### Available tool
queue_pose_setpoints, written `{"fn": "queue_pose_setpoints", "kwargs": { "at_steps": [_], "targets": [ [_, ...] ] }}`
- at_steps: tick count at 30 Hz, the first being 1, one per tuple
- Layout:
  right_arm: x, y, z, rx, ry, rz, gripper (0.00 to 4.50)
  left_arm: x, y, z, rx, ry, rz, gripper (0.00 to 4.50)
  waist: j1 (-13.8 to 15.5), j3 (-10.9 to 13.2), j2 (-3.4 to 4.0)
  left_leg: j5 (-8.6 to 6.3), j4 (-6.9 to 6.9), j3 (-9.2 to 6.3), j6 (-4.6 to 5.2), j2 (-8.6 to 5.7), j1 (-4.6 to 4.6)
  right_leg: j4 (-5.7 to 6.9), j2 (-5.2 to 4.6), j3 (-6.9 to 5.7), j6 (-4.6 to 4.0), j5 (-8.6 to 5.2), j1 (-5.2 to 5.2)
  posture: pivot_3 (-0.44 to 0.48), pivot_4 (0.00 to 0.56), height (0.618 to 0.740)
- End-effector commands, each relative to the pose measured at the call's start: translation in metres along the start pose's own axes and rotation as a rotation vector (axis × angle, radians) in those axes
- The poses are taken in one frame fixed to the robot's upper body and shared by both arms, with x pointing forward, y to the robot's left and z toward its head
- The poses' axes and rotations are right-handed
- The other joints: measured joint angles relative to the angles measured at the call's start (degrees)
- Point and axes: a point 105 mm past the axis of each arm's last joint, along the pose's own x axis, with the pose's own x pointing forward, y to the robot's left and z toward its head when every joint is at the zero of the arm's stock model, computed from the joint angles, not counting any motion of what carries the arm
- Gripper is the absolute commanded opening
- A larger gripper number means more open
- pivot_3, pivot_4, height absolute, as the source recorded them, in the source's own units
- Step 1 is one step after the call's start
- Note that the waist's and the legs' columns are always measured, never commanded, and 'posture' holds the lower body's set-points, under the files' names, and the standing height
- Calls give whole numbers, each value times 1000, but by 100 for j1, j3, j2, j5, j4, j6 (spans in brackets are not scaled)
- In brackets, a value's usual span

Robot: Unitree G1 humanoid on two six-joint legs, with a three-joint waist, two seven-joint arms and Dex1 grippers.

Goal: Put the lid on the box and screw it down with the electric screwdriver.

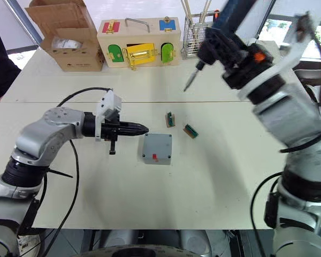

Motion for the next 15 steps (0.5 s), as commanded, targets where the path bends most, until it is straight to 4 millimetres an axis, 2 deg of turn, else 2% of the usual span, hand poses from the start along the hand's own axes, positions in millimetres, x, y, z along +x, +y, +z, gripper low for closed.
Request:
{"fn": "queue_pose_setpoints", "kwargs": {
  "at_steps": [1,3,6,15],
  "targets": [
    [-4,30,-25,-225,-2,122,1775,-10,5,9,-3,-22,31,0,11,0,0,6,1,0,-11,-3,0,2,-3,0,0,0,0,0,150,740],
    [-9,31,-35,-223,-17,122,1775,-9,6,6,-12,-7,49,0,30,1,-4,10,6,-1,-18,-6,0,5,-5,0,0,0,2,0,150,740],
    [-16,38,-50,-258,-13,156,1775,-3,-3,1,-20,-9,30,0,17,1,-4,12,8,0,-22,-12,0,9,-12,2,0,0,2,0,150,740],
    [-21,37,-75,-296,34,166,1775,20,-9,-22,56,54,43,0,18,1,-4,16,6,-1,-28,-10,5,17,-9,4,0,0,0,0,150,740]
  ]
}}
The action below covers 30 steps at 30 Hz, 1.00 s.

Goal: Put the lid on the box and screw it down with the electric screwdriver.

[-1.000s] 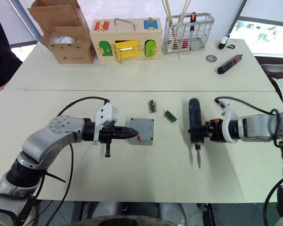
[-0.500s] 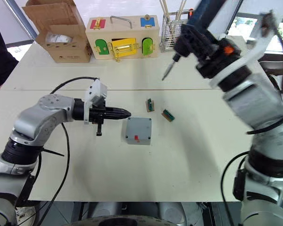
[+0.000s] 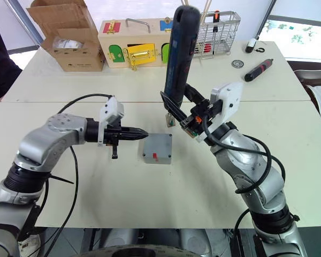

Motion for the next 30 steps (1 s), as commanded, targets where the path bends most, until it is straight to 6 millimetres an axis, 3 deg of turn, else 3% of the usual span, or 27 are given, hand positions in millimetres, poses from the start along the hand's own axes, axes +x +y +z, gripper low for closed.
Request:
{"fn": "queue_pose_setpoints", "kwargs": {
  "at_steps": [1,16,30],
  "targets": [
    [0,6,15,-49,-78,20,1775,6,-2,4,67,-7,3,0,2,0,0,0,0,0,-1,0,0,0,0,0,0,0,0,0,150,740],
    [-6,3,-8,-45,-32,-31,1775,19,-12,-18,163,78,-37,0,-6,-1,0,2,1,1,-4,-1,5,5,0,0,0,0,3,0,150,740],
    [-13,11,-34,-38,49,-2,1775,20,-13,-22,152,82,-45,0,-6,-11,-3,0,1,1,0,-1,12,7,1,0,0,0,10,0,150,740]
  ]
}}
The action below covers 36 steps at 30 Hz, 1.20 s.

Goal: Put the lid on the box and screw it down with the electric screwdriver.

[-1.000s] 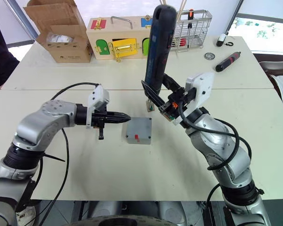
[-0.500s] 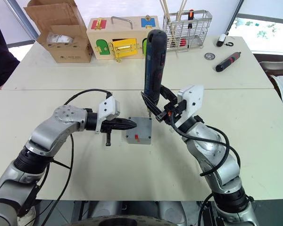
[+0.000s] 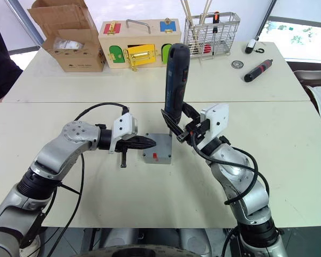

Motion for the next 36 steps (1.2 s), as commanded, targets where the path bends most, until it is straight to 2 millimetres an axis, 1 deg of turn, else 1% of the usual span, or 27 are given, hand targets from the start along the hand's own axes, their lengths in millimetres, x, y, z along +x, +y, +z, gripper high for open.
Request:
{"fn": "queue_pose_setpoints", "kwargs": {
  "at_steps": [1,5,10,16,23,27,32,36],
  "targets": [
    [-1,7,-1,-39,-15,37,1775,4,-5,-11,-23,34,-15,0,-1,-3,-1,0,0,0,0,0,1,0,0,0,0,0,1,0,150,740],
    [0,6,-9,-84,-12,44,1775,5,-6,-12,-25,35,-14,0,0,-9,-1,-4,0,0,7,0,15,0,1,0,0,0,15,0,150,740],
    [7,4,-13,-75,-33,25,1775,4,-7,-13,-27,40,-9,0,1,-9,-1,-16,-10,0,29,0,92,-6,1,1,-1,-1,91,0,150,740],
    [8,3,-13,-62,-41,10,1775,4,-7,-15,-30,46,-3,0,-1,-12,0,-16,-8,-1,28,1,95,-2,2,2,-1,-1,91,0,150,740],
    [10,7,-15,-80,-42,21,1775,5,-8,-16,-31,45,-6,0,-3,-17,-1,-16,-8,-1,28,1,95,-2,2,3,-1,-1,91,0,150,740],
    [13,10,-9,-87,-64,32,1775,5,-9,-16,-29,46,-7,0,-3,-18,0,-16,-9,-1,28,1,95,-2,2,3,-1,-1,90,0,150,740],
    [16,7,0,-89,-92,17,1775,5,-8,-16,-29,50,-5,0,-2,-18,0,-16,-9,-1,28,1,95,-2,2,3,-1,-1,90,0,150,740],
    [16,7,-1,-79,-85,21,1775,5,-8,-17,-28,51,-4,0,-3,-18,0,-16,-9,-1,28,1,95,-2,2,3,-1,-1,89,0,150,740]
  ]
}}
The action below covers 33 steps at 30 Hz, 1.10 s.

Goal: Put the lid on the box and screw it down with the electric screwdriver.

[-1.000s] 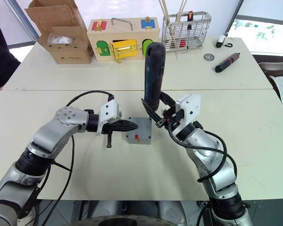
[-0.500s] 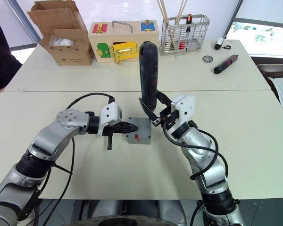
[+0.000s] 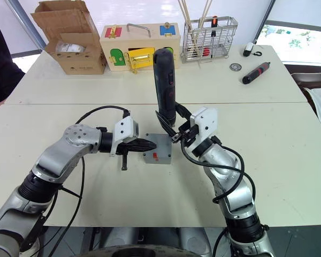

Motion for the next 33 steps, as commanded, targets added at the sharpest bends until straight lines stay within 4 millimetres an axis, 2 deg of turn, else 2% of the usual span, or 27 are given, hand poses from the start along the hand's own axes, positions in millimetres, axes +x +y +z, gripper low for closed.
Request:
{"fn": "queue_pose_setpoints", "kwargs": {
  "at_steps": [1,12,24,33],
  "targets": [
    [2,2,11,0,-44,7,1775,2,-3,-11,-19,44,-8,0,0,0,0,0,0,0,0,0,0,0,0,0,0,0,0,0,150,740],
    [-20,13,-27,36,104,40,1775,2,-8,-15,-42,61,-25,0,-2,-32,-4,0,-2,-1,1,0,1,-1,0,0,0,0,2,0,150,740],
    [-17,14,-34,90,136,29,1775,2,-8,-19,-47,77,-31,0,-2,-60,-5,-1,-5,-2,1,1,7,-3,1,0,-1,0,8,0,150,740],
    [-22,23,-42,103,168,65,1775,1,-10,-23,-54,99,-40,0,-7,-84,-14,-1,-9,-2,2,2,9,-4,2,0,-1,-1,9,0,150,740]
  ]
}}
